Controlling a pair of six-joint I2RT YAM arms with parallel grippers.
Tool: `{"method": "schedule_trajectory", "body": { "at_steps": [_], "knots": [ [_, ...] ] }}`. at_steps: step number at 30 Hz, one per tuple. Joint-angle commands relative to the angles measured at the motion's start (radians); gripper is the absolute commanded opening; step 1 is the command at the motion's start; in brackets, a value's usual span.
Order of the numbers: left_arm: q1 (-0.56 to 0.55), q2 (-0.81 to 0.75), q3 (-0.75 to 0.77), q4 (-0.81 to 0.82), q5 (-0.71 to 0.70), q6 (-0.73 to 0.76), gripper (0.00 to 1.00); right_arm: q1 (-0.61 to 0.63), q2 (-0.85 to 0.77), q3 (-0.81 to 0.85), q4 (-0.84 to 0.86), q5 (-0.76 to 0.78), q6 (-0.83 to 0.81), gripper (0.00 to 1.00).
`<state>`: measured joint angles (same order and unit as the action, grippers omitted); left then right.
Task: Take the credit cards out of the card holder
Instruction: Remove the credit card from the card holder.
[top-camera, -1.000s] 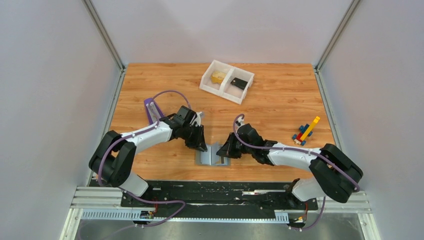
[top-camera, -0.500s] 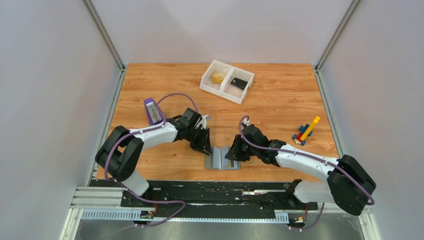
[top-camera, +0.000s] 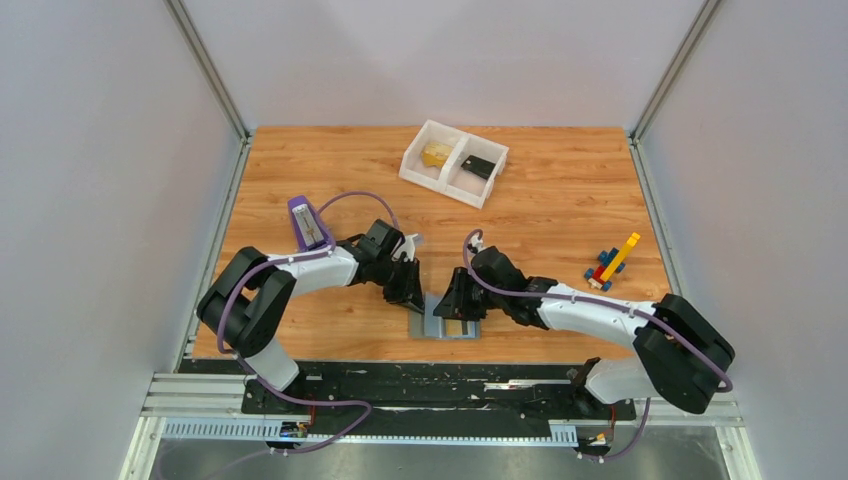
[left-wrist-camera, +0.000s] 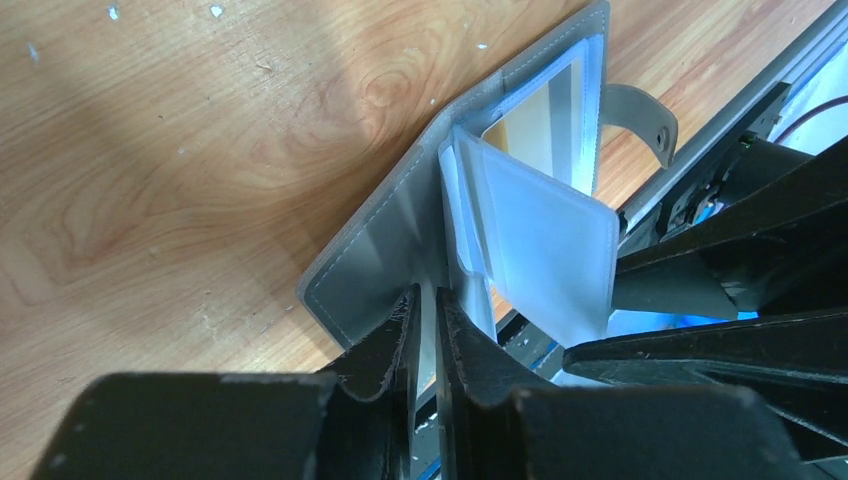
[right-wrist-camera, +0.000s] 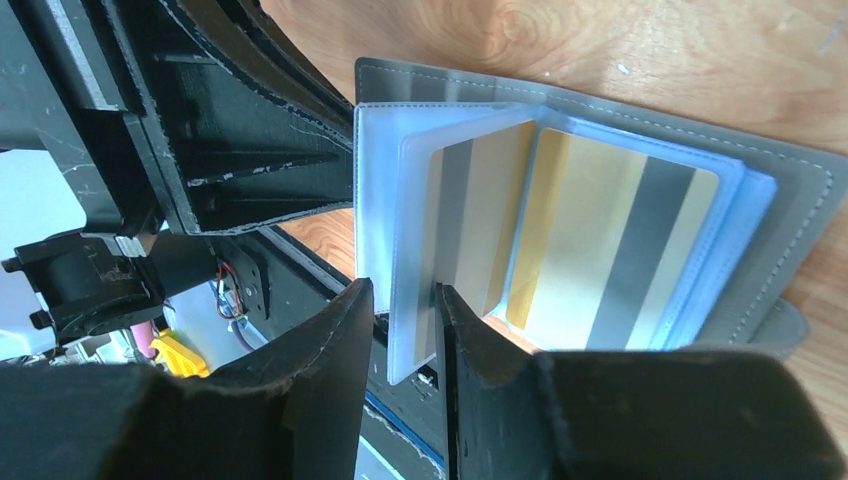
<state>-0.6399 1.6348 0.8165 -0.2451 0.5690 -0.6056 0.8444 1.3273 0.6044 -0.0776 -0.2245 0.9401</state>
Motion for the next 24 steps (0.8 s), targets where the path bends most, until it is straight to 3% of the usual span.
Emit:
{"method": "schedule_trajectory", "body": {
  "at_steps": [1, 11, 16, 20, 24],
  "knots": [
    [-0.002, -0.014, 0.007, 0.011, 0.001, 0.002, 0.17, 0.009, 0.028, 0.042, 0.068, -0.018, -0.009, 0.30],
    [0.039, -0.105, 0.067, -0.142, -0.123, 0.036, 0.32, 0.009, 0.057, 0.042, 0.124, -0.052, -0.020, 0.31],
    [0.040, -0.168, 0.093, -0.189, -0.182, 0.038, 0.34, 0.009, 0.035, 0.046, 0.110, -0.045, -0.030, 0.31],
    [0.040, -0.196, 0.102, -0.199, -0.180, 0.040, 0.34, 0.009, 0.017, 0.049, 0.103, -0.044, -0.041, 0.37],
    [0.041, -0.218, 0.098, -0.183, -0.136, 0.038, 0.32, 0.008, 0.008, 0.042, 0.083, -0.010, -0.044, 0.33]
  ]
}}
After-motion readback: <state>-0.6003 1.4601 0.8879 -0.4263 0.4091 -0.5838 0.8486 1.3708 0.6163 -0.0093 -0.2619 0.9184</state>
